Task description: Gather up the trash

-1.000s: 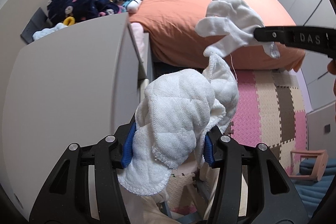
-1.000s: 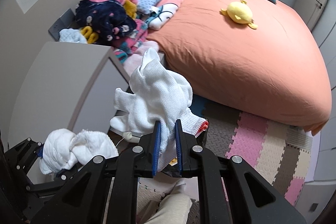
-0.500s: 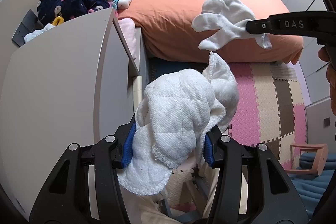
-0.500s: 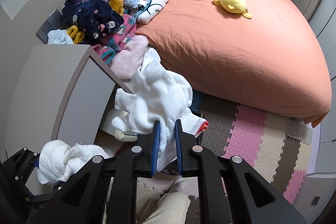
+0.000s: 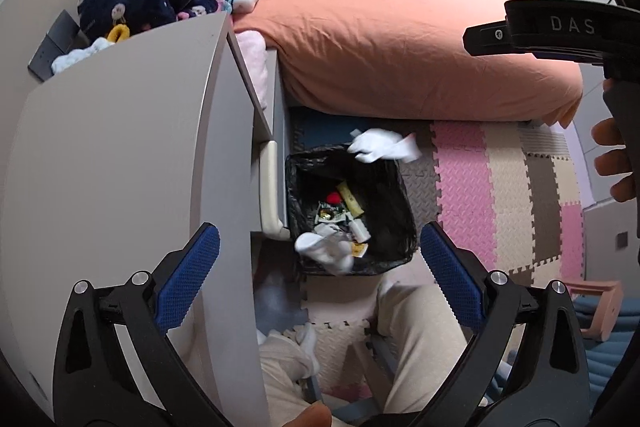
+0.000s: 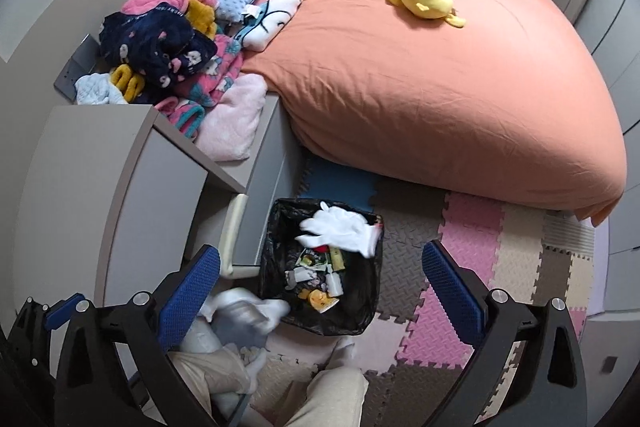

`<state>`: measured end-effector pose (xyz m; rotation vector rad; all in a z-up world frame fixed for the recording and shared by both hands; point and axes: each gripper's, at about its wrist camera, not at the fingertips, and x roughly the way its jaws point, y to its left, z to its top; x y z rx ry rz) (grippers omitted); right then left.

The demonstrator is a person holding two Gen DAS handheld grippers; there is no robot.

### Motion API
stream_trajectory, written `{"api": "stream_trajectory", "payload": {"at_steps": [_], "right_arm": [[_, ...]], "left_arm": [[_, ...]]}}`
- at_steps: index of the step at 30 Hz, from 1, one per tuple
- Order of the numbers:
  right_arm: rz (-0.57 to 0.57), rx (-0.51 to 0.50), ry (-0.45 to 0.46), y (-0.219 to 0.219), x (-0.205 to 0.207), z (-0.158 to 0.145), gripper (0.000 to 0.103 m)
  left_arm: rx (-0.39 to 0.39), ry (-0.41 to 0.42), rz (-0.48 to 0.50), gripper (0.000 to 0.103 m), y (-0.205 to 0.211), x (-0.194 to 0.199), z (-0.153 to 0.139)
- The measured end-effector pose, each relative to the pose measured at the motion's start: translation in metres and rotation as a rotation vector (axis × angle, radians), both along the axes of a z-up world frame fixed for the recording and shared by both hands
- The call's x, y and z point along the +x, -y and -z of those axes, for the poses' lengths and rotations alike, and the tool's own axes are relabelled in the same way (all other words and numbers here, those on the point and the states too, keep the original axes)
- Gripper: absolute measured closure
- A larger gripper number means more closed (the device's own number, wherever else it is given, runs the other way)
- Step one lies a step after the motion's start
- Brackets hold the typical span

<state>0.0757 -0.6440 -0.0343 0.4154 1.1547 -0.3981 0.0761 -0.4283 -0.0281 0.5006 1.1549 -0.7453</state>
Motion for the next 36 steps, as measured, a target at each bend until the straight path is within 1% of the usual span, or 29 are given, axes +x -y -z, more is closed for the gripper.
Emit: {"api": "stream_trajectory", "payload": {"at_steps": [13,20,36], "right_arm": [[0.007,0.013,0.019,-0.008,0.000,-0.005,0.002],[0.010,0.011,0.015,-0.008,-0.002,-0.007,0.002],[0.006,0.014,0.018,-0.009,-0.004,-0.007,0.002]], "left_arm": [[-0.019,0.010,-0.006,0.006,-0.007,-0.003,-0.005],[-0.024,0.010,-0.005,0.006,-0.010,-0.002,-0.006],[-0.027,0.056,0.027,0.006,-0.007,-0.012,-0.012]]}}
